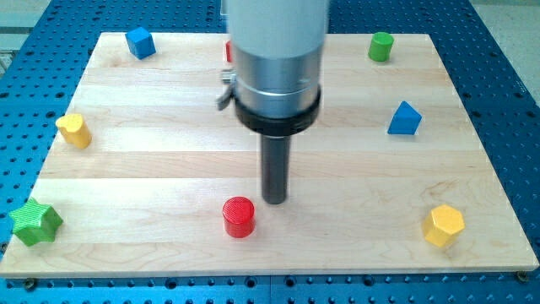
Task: Move the red circle to the bottom center
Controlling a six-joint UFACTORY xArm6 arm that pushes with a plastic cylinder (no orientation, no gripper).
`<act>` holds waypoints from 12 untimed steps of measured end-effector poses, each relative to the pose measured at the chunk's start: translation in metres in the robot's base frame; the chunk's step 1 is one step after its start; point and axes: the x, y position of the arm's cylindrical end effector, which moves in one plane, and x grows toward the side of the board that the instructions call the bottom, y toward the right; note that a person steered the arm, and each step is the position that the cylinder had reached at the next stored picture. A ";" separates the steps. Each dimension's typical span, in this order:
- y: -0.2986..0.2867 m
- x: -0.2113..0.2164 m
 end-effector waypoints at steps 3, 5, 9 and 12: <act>-0.038 0.023; -0.089 0.044; -0.013 0.045; 0.016 0.054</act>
